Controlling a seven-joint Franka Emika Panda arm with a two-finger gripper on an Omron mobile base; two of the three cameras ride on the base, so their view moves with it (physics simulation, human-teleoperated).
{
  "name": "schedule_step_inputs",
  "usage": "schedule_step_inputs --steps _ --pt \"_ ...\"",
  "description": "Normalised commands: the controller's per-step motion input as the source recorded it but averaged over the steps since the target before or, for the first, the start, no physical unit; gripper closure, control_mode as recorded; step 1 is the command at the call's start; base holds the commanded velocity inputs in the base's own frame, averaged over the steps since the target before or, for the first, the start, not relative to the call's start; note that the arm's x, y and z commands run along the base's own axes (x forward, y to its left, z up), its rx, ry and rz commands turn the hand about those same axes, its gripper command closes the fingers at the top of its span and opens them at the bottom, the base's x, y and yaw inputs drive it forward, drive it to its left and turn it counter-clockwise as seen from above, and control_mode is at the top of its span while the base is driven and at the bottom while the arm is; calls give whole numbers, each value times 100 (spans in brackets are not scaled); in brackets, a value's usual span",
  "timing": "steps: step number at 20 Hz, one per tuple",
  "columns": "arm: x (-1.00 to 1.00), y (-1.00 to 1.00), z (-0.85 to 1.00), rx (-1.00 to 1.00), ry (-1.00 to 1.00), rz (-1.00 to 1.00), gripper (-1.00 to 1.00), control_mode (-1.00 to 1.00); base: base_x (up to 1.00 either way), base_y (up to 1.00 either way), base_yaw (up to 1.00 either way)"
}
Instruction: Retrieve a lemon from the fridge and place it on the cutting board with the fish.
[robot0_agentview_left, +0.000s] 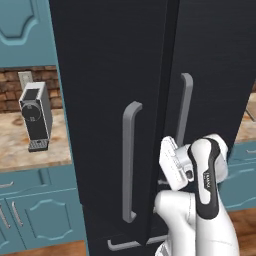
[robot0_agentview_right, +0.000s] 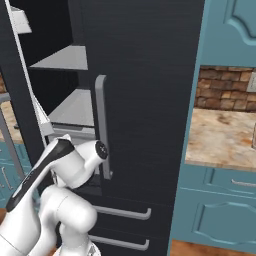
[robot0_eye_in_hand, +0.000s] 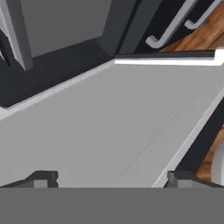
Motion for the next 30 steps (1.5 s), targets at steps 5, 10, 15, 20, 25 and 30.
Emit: schedule_step_inputs --steps 5,10,15,20,25,30 --pt "-39 67 -35 0 5 -1 -100 -100 0 0 0" --pt "-65 68 -23 1 9 -2 -100 -100 0 0 0" --pt "-91 67 -42 5 12 -8 -100 -100 0 0 0" --pt "-93 70 -66 7 20 -13 -100 -100 0 0 0" --pt "-71 66 -30 13 11 -18 -100 -100 0 0 0" --pt "-11 -14 -23 8 3 -32 -100 -100 0 0 0"
